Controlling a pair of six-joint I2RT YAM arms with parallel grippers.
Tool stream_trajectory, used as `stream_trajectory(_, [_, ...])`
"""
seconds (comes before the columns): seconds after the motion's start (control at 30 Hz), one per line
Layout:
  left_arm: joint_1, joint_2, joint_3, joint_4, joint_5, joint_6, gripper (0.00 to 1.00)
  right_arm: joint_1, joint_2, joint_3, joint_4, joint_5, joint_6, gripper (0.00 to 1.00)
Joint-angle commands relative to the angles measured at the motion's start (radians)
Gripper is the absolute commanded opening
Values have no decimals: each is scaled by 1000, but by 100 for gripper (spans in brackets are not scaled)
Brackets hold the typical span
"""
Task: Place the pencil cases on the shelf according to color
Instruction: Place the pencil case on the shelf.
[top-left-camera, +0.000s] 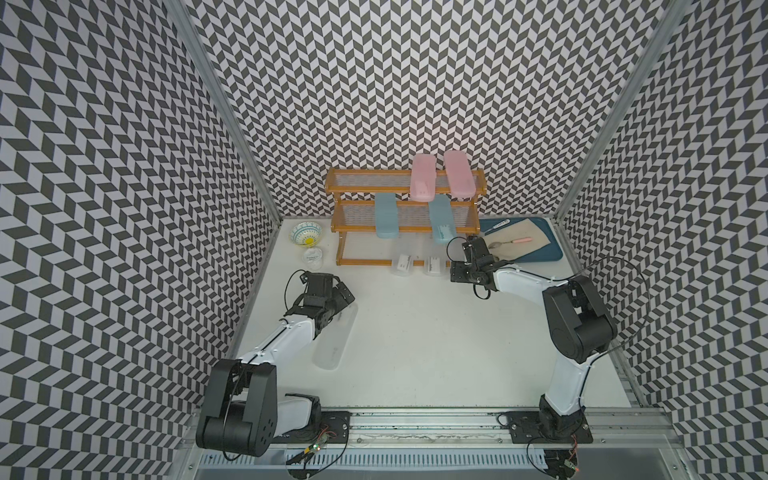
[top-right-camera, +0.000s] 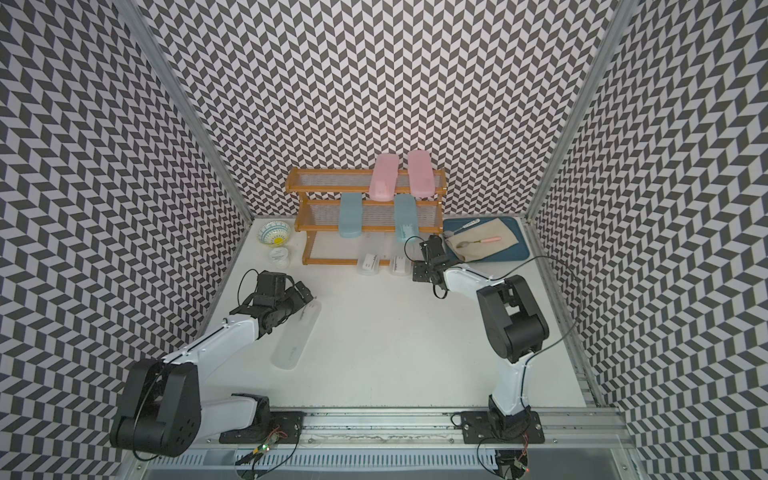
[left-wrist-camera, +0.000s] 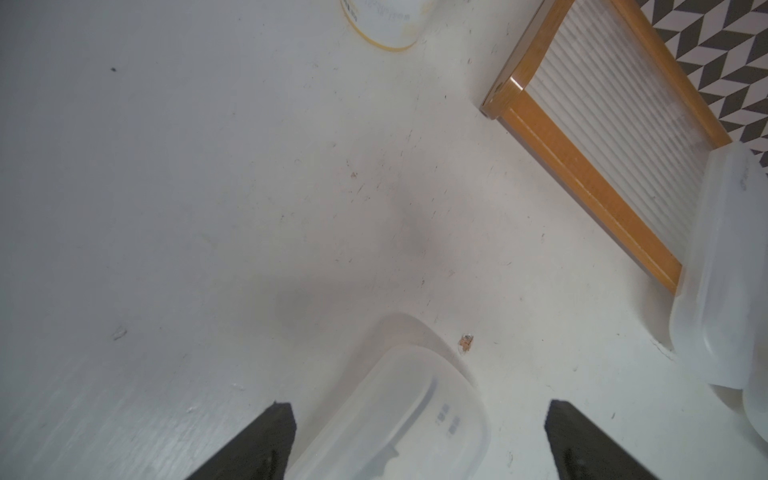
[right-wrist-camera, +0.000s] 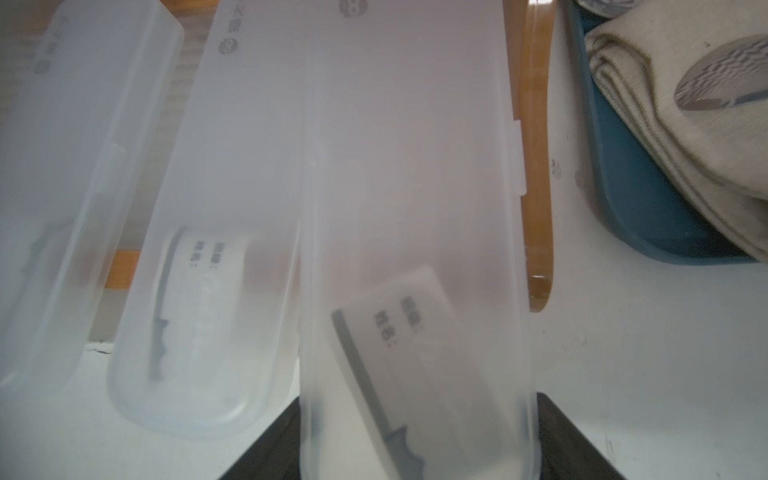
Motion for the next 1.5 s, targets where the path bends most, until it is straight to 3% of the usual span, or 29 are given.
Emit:
stream_trajectory(0.0, [7, 6, -2, 29, 18, 16, 99, -3, 24, 22, 54, -44, 35, 47])
stream_trajectory(0.57, [29, 30, 11, 36, 42, 40, 99, 11, 56, 36, 114, -154, 83, 47])
stream_trajectory(0.87, [31, 35, 16, 46, 65, 39, 99, 0, -2, 36, 38, 21, 74, 46])
stream_trajectory(1.27, [31, 48, 19, 56, 80, 51, 99, -12, 99, 133, 3, 48, 81, 45])
stream_trajectory(1.3, [31, 50, 18, 58, 83, 53, 99, -12, 105, 141, 3, 48, 85, 49])
stream_trajectory(1.4, [31, 50, 19, 53, 91, 54, 99, -13, 112, 160, -2, 34, 98, 78])
stream_trajectory(1.47, [31, 46, 20, 46, 93, 52, 99, -13, 107, 158, -2, 26, 108, 87])
